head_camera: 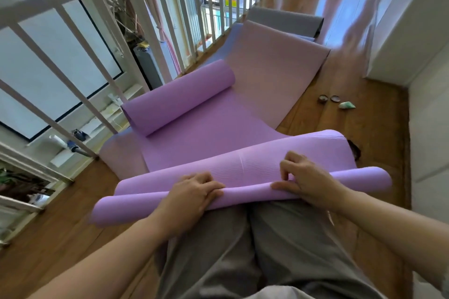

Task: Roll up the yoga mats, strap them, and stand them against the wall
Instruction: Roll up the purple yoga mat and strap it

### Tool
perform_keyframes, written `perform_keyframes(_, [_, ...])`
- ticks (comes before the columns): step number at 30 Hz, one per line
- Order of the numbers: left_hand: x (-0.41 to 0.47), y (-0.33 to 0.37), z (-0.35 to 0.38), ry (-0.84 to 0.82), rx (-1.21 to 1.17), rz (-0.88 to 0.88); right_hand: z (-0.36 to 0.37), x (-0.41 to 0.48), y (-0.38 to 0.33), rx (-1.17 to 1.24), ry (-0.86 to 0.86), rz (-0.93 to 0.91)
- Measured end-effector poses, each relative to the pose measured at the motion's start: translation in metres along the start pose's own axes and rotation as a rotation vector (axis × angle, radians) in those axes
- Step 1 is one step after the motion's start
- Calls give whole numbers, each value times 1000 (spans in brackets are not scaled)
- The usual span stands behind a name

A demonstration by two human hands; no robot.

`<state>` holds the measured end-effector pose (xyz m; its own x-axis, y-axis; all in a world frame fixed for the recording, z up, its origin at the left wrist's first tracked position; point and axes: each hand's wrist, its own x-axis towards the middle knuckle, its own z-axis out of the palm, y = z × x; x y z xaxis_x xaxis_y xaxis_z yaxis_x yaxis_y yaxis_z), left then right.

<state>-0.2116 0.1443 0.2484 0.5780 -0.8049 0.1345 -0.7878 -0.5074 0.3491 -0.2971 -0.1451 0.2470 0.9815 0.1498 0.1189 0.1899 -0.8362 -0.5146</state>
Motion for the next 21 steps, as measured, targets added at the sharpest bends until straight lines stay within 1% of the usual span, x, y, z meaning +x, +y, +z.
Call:
perform_keyframes(4, [8,-5,2,81,-116,44,-4,16,3,-29,-115,79])
perform_keyframes(7, [19,-4,-4,168,-106,100,-4,29,8,-15,-175,163])
perform_keyframes(10, [19,-7,-4,215,21,256,1,34,12,75,-125,207])
perform_keyframes(11, [16,-8,-3,230,77,276,1,36,12,88,-112,216])
perform_keyframes(13, [11,-9,-4,226,211,259,1,39,11,79,-116,232])
perform_keyframes(15, [5,-7,-3,171,320,210,1,41,10,35,-98,245])
perform_keyframes(17, [1,-2,-3,146,360,153,4,39,7,-66,30,152])
perform_keyframes(19, [-1,4,-5,149,338,98,10,29,2,-175,228,-24])
perform_keyframes(20, [-2,6,-6,150,323,79,12,22,0,-208,285,-95])
perform_keyframes(21, [-2,7,-7,146,308,64,12,14,-1,-232,303,-134])
